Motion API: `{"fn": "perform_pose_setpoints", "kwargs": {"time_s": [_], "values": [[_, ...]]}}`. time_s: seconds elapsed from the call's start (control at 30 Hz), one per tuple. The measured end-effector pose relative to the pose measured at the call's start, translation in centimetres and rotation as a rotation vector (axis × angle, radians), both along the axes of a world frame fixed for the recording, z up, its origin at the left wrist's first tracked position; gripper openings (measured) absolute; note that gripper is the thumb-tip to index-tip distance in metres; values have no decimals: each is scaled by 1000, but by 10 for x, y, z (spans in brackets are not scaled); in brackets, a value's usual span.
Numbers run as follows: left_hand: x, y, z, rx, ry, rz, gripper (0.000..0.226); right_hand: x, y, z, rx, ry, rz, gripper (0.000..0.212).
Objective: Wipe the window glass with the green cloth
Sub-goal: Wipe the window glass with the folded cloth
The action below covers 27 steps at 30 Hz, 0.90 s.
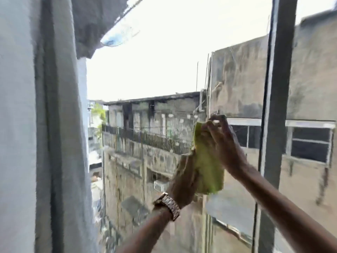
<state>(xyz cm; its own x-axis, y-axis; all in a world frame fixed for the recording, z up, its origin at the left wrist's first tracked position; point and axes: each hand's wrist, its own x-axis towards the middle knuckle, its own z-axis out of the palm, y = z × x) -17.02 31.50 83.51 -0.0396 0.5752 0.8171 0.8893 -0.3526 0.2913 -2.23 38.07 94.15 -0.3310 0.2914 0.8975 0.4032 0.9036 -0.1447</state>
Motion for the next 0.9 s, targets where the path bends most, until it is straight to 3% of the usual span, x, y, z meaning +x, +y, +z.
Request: {"fn": "perform_pose_setpoints", "kwargs": {"time_s": [0.03, 0.13, 0.23, 0.33, 0.4, 0.5, 0.73, 0.9], "values": [[-6, -1, 30, 6, 77, 38, 52, -1, 4, 23, 7, -10, -31, 37], [-36, -11, 84, 124, 262, 232, 37, -8, 12, 49, 218, -84, -397, 35], [-86, -30, 112, 232, 246, 460, 38, -27, 8, 28, 279, -26, -563, 43], [-150, -42, 130, 267, 248, 620, 49, -54, 8, 1, 180, 77, -449, 52], [-186, -45, 138, 168, 265, 654, 61, -66, 9, 0, 93, 113, -420, 67], [-227, -30, 131, 118, 347, 660, 65, -80, 22, 28, 173, 93, -454, 82], [-245, 6, 115, 320, 292, 609, 68, -139, 30, 96, 292, 132, -502, 95], [-248, 7, 111, 356, 286, 592, 65, -173, 21, 18, 571, -264, -416, 97]]}}
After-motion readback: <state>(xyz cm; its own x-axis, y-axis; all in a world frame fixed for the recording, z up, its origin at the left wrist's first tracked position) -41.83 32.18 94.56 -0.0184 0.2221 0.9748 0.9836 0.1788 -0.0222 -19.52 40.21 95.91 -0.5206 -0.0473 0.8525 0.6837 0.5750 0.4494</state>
